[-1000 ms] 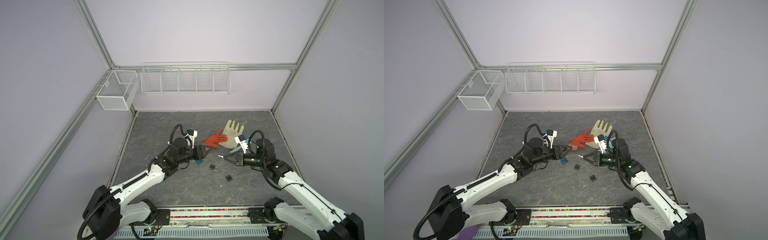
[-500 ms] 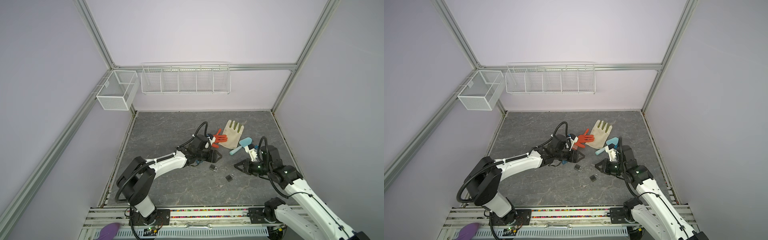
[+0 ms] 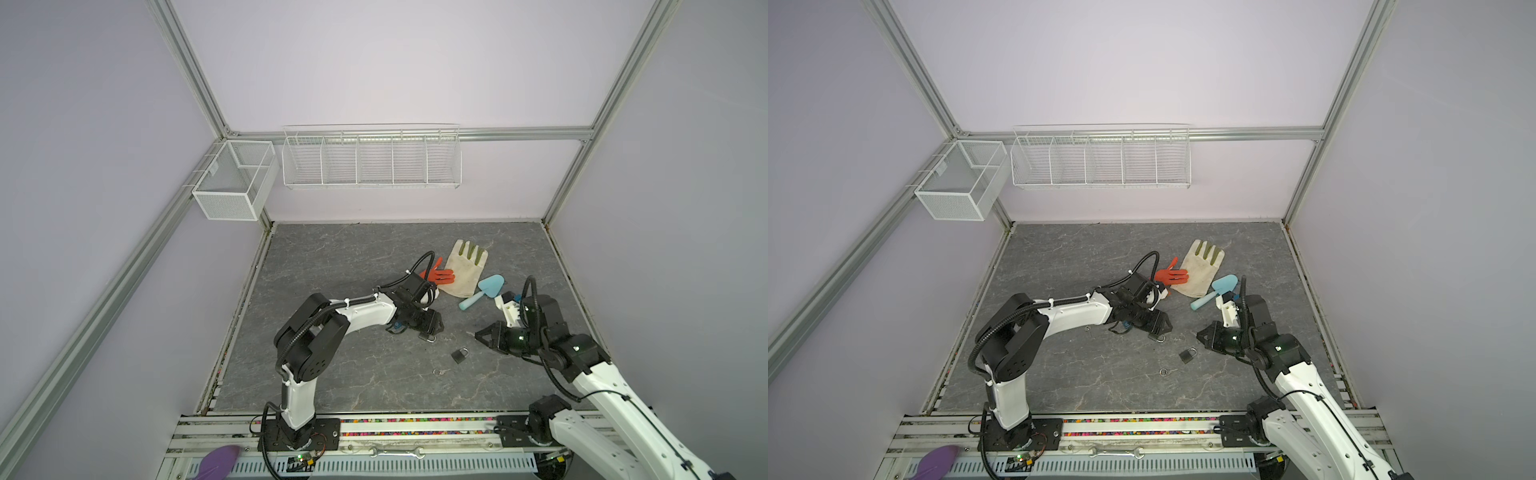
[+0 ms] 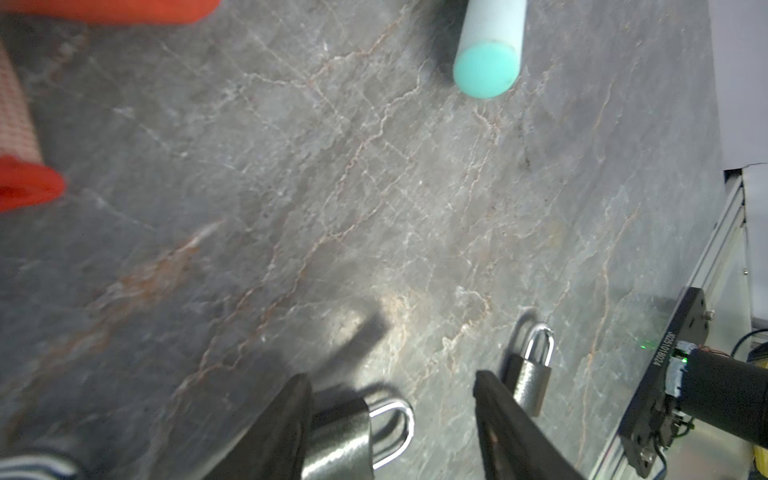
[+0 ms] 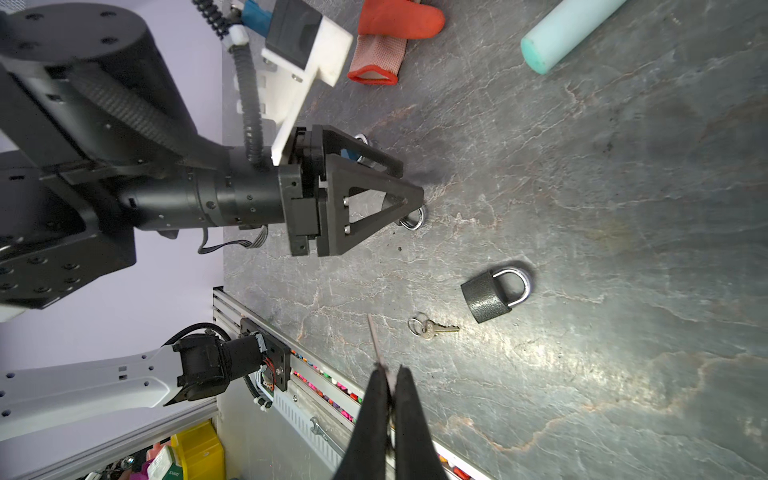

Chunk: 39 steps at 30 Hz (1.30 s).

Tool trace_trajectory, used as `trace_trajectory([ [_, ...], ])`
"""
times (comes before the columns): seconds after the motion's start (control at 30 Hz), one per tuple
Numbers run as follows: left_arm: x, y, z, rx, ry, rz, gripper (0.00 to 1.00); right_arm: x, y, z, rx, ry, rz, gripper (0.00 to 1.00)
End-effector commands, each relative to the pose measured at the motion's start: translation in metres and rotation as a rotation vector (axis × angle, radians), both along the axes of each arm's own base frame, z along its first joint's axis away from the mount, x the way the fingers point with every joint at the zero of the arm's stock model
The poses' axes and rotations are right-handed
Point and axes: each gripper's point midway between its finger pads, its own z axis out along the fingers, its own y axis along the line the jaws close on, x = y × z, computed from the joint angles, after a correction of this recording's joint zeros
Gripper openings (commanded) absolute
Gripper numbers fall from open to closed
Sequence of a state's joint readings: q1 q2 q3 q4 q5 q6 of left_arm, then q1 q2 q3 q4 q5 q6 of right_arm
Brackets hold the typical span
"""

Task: Unlock with the key
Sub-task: 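Swing the left gripper down toward the dark padlocks while the right holds the key, then lower the left gripper onto the small black padlock and close it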

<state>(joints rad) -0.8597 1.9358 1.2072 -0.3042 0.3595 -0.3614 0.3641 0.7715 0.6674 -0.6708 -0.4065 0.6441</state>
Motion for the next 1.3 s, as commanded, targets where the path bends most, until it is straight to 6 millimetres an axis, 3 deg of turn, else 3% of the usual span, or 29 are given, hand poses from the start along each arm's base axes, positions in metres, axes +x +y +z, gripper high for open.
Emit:
trace_trajectory([
  [0.0,0.001,0.004,-0.007,0.056,-0.005,-0.01,0.63,-0.002,-0.005,-0.001,-0.027,-0.016,0.003,0.06],
  [0.27,-0.013,0.008,-0.006,0.085,0.025,-0.008,0.63,-0.002,-0.007,-0.001,-0.04,-0.026,0.002,0.06],
  [0.6,-0.032,0.029,-0.007,0.208,0.011,0.052,0.63,0.0,-0.006,-0.002,-0.049,-0.029,0.009,0.06],
  [0.83,-0.052,0.027,-0.004,0.223,-0.002,0.068,0.63,0.002,-0.006,-0.001,-0.043,-0.03,0.005,0.06],
  [1.27,-0.036,0.034,-0.002,0.37,-0.106,0.263,0.62,0.003,-0.006,-0.004,-0.046,-0.023,0.004,0.06],
])
